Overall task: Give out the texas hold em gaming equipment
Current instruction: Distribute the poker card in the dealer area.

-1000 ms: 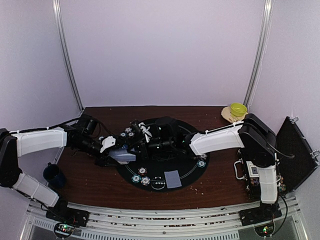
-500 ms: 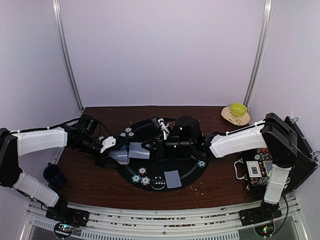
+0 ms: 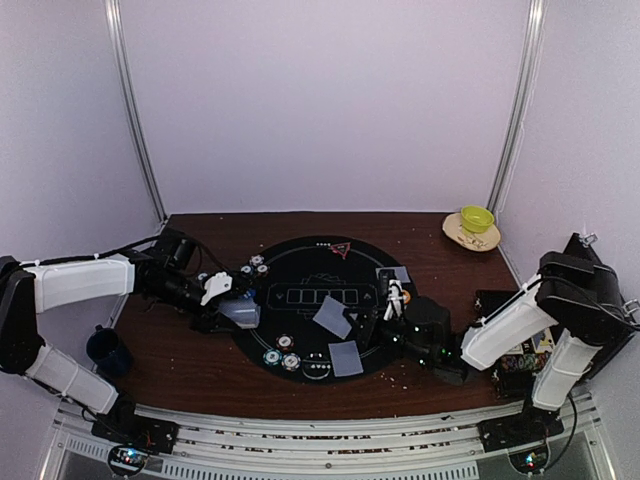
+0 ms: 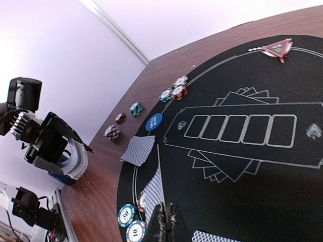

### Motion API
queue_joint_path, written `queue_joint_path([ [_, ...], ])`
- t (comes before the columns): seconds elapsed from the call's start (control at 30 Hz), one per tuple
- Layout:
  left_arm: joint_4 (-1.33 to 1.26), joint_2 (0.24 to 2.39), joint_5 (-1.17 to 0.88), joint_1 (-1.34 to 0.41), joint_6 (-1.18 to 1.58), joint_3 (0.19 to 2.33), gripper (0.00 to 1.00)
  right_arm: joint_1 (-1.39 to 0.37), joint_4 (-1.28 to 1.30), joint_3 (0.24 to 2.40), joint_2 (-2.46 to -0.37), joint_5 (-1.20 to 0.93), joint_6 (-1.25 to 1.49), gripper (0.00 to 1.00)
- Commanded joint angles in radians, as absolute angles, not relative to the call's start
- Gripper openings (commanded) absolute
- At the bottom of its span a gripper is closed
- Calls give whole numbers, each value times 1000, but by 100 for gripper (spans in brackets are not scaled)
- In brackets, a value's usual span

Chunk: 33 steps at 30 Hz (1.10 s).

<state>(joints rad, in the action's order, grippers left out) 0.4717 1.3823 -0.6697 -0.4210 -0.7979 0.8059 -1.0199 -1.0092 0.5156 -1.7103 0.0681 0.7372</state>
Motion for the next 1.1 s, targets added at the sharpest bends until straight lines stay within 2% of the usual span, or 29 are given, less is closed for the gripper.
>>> queue_joint_path([
  [0.0,444,1380,-691,-423,-788,809,47,-1113,-1289,441,-1796,426,910,0],
  [0.27,445,1373,-689,-423,-786,807,47,-1273,-1474,426,-1951,753,968,0],
  [0.63,444,1382,-689,-423,-789,808,47,-1448,-1374,512,-2033,1109,1012,0],
  [0.93,444,1385,-691,-422,-791,808,47,-1466,-1199,576,-2057,1116,1123,0],
  [1.07,443,1382,-692,-423,-791,808,47,-1469,-1029,628,-2051,1120,1181,0],
])
